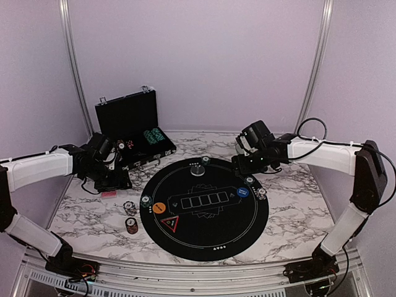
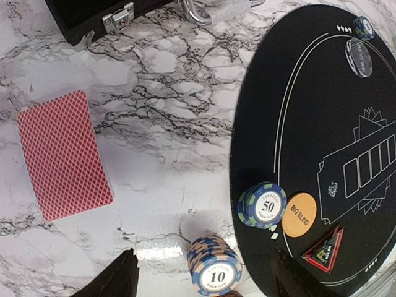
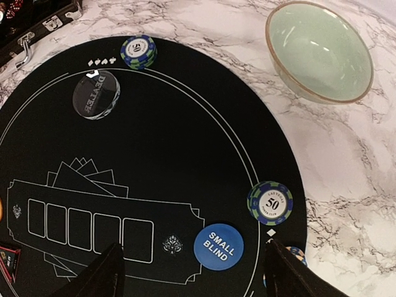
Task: Distribute texas hold em gaming equipment
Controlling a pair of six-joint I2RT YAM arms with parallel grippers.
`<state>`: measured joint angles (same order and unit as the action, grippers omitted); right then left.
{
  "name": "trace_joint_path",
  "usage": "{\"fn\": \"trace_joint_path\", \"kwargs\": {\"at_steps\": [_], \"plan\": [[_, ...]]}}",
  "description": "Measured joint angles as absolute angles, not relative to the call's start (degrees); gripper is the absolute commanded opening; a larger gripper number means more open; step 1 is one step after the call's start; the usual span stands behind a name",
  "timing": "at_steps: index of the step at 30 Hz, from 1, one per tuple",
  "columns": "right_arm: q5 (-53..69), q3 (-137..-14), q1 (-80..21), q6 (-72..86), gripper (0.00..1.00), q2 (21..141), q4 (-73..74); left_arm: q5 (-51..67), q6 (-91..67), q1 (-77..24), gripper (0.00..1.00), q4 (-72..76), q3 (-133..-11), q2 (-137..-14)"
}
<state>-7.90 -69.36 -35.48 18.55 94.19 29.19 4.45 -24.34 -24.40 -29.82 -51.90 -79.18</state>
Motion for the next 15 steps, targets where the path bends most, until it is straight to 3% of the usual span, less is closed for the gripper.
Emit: {"fn": "trace_joint_path", "kwargs": {"at_steps": [15], "plan": [[-6.5,-69.4,-35.5,16.8,0.75,94.3,27.7,1.5,-26.6,-28.5,0.74,-32.4,-51.7,-79.4]]}}
